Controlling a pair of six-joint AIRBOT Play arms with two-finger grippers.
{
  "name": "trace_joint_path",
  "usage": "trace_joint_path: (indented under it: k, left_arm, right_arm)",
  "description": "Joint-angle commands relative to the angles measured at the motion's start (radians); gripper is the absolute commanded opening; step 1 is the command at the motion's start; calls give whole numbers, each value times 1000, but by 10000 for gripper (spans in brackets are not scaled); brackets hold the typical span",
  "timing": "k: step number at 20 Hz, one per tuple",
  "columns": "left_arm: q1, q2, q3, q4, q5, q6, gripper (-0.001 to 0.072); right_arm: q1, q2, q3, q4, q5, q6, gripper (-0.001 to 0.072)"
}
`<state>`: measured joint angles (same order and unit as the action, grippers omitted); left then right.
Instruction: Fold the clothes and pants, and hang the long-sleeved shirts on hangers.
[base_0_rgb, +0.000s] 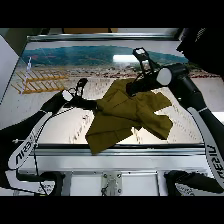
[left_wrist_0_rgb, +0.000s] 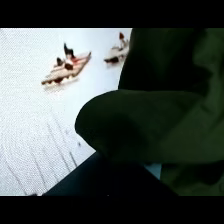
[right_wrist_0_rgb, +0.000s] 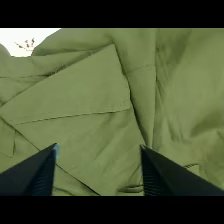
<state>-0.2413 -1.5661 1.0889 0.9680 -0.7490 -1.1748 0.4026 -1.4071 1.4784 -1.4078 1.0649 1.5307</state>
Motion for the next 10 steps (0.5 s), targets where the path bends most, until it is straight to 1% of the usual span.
trace_joint_path:
  k: [1,3,5,6,7,8,9,10]
  left_arm:
    - [9,97,-19,1,-34,-7,13]
    - [-12,168,-61,2,-36,-7,13]
    - [-39,218,-98,2,-32,-7,14]
    - [-55,235,-113,3,-34,-7,13]
    - [-71,244,-123,9,-36,-7,14]
    - [-82,248,-126,9,-42,-7,13]
    - [-95,248,-125,9,-49,-7,13]
    - [-104,248,-125,8,-51,-8,14]
  right_arm:
    - [67,-59,1,-96,-49,195,439]
    - [88,-108,13,-89,-84,245,440]
    - [106,-178,63,-88,-83,257,440]
    - [111,-219,104,-87,-79,257,452]
    - [112,-257,146,-71,-72,257,525]
    - [112,-296,191,-65,-53,257,656]
    - [112,-335,236,-61,-23,257,678]
    - [112,-373,277,-61,19,257,678]
